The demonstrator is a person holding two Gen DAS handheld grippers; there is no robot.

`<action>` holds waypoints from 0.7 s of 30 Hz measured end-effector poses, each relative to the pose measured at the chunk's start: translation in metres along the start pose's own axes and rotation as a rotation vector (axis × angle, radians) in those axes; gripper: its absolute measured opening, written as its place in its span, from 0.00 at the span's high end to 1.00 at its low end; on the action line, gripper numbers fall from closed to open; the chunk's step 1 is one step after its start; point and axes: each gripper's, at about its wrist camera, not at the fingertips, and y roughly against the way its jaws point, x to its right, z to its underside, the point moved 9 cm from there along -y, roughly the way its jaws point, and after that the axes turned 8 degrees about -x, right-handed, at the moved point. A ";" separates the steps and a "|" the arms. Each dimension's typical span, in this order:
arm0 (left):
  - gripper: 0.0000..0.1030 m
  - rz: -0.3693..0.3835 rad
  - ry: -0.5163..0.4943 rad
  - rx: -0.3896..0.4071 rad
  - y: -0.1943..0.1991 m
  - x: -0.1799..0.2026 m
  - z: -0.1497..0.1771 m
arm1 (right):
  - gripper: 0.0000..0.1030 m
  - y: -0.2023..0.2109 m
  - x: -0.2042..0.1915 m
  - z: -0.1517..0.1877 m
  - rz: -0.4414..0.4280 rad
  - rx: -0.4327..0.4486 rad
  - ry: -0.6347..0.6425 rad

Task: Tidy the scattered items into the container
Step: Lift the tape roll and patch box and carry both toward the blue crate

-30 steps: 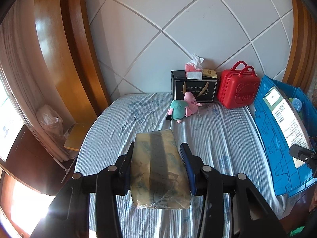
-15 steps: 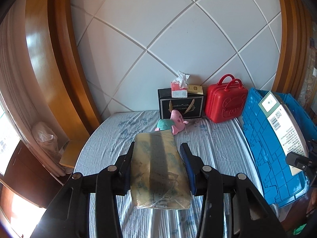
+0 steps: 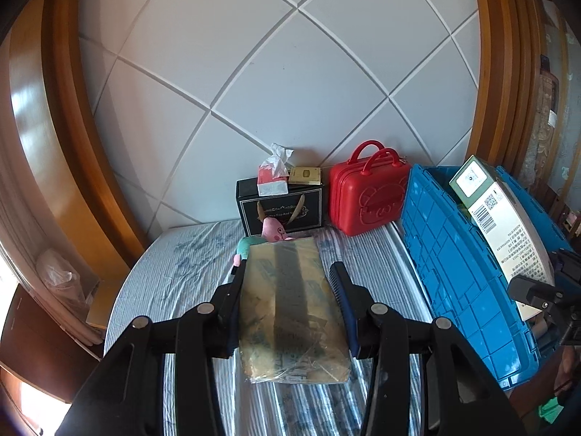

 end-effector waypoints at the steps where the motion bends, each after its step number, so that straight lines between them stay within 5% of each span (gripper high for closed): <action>1: 0.59 0.008 -0.005 -0.002 -0.001 0.008 -0.003 | 0.26 0.003 0.007 -0.001 0.002 0.004 -0.007; 21: 0.59 0.108 -0.166 -0.027 -0.038 0.171 -0.050 | 0.26 0.054 0.169 0.015 0.110 0.057 -0.152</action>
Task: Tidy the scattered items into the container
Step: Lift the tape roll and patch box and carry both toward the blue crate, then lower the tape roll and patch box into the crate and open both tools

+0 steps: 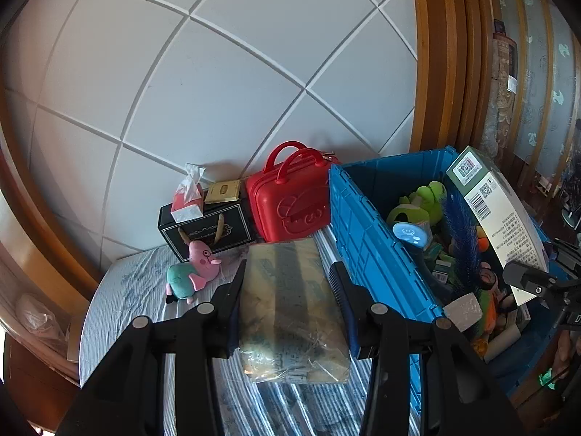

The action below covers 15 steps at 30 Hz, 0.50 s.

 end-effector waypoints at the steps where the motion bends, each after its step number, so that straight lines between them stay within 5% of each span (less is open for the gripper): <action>1: 0.59 0.005 -0.010 0.001 -0.002 0.007 -0.004 | 0.26 0.000 0.010 0.001 0.006 -0.001 -0.013; 15: 0.59 0.109 -0.130 0.002 -0.038 0.107 -0.054 | 0.26 0.016 0.110 0.010 0.112 0.003 -0.137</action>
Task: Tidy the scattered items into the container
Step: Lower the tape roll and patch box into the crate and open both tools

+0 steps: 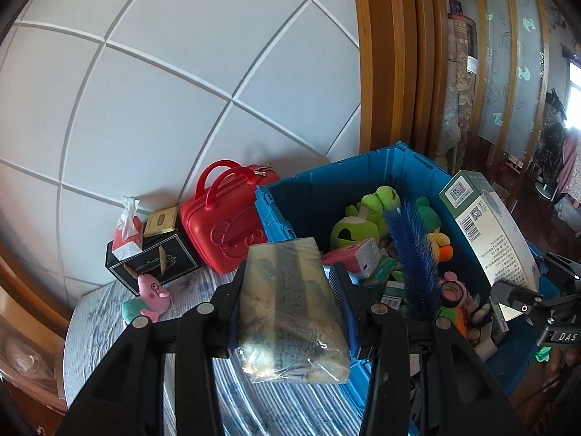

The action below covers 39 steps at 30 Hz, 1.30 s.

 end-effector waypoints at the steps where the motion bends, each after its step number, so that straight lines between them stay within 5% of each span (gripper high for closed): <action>1: 0.59 0.006 -0.005 0.002 -0.003 0.005 -0.005 | 0.26 0.002 0.006 0.000 0.008 0.000 -0.006; 19: 0.59 0.061 -0.101 0.018 -0.060 0.071 -0.087 | 0.26 0.022 0.115 0.026 0.164 -0.020 -0.164; 39: 0.59 0.071 -0.134 0.032 -0.086 0.088 -0.128 | 0.26 0.016 0.140 0.024 0.192 -0.025 -0.210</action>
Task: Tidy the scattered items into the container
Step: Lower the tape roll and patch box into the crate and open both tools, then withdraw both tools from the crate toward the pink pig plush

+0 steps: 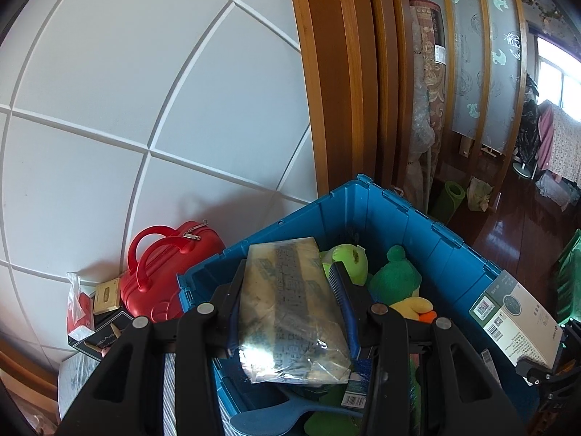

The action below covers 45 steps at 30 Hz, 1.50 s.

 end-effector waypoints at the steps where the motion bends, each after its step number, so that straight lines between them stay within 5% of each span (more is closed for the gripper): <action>1: 0.59 0.001 0.002 0.003 0.000 0.000 -0.002 | 0.26 0.000 0.000 0.000 -0.001 0.000 0.000; 5: 0.54 -0.016 -0.001 0.024 0.000 -0.001 -0.013 | 0.26 0.001 0.000 -0.004 0.010 0.013 0.005; 7: 0.00 -0.031 0.040 0.029 0.001 -0.011 -0.014 | 0.16 0.001 0.001 -0.006 0.027 0.020 0.010; 8: 0.00 -0.039 0.074 0.040 0.004 -0.019 -0.013 | 0.00 0.002 0.001 -0.007 0.025 0.022 0.012; 32: 0.00 -0.096 0.144 0.014 0.044 -0.076 0.066 | 0.01 0.008 -0.054 0.001 -0.064 0.026 0.106; 45: 0.00 -0.115 0.207 0.019 0.084 -0.144 0.135 | 0.01 0.023 -0.135 0.024 -0.080 0.040 0.190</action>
